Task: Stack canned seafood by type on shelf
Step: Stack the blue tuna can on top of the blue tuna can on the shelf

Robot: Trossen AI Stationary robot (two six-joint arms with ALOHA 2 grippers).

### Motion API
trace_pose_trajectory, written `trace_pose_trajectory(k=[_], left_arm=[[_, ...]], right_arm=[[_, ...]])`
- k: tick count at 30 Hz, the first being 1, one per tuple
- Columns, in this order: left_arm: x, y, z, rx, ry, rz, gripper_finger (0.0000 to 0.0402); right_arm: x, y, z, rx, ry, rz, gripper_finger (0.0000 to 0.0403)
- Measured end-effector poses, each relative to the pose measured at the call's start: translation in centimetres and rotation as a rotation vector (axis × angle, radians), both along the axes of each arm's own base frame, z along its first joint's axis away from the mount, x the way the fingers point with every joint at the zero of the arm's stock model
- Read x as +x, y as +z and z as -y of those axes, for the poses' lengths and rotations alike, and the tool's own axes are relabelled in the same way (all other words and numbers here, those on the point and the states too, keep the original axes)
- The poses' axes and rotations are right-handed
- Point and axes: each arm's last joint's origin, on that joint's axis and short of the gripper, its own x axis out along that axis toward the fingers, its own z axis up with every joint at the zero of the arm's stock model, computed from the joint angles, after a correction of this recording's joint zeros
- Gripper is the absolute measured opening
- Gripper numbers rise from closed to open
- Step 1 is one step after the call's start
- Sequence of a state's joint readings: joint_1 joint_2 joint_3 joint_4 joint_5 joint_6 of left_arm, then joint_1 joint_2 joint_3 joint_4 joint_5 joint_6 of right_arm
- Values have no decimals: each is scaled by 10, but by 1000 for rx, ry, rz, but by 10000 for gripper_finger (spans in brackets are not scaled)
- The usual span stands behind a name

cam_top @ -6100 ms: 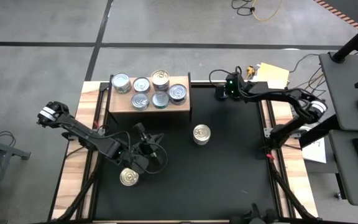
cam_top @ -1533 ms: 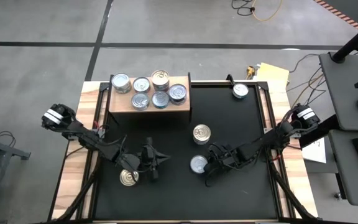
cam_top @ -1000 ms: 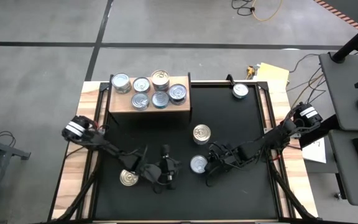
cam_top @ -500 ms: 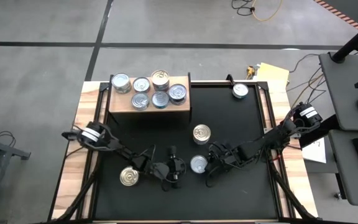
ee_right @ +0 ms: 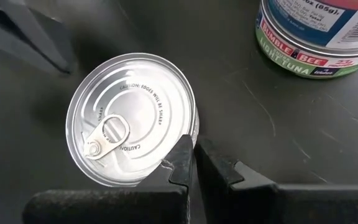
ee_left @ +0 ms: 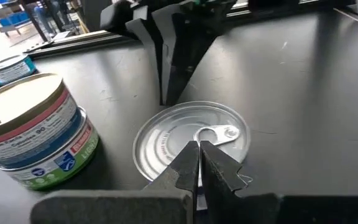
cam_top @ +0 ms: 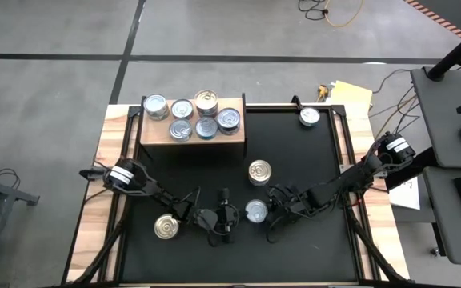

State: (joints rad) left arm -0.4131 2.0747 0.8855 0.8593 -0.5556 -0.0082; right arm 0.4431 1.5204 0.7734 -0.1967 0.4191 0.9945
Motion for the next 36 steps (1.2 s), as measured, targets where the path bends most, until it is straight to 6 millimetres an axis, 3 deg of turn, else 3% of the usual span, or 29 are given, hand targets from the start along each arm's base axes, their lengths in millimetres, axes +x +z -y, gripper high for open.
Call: trace_pose_trajectory(k=[9, 28, 36], left_arm=[[5, 0, -12, -23, -8, -6, 0], [2, -8, -12, -67, 6, -95, 0], [2, -9, -11, -76, 9, -102, 0]], right_arm=[[0, 0, 0, -2, 1, -3, 13], [-2, 0, -1, 79, -14, -32, 13], [-7, 14, 0, 185, -91, 3, 13]])
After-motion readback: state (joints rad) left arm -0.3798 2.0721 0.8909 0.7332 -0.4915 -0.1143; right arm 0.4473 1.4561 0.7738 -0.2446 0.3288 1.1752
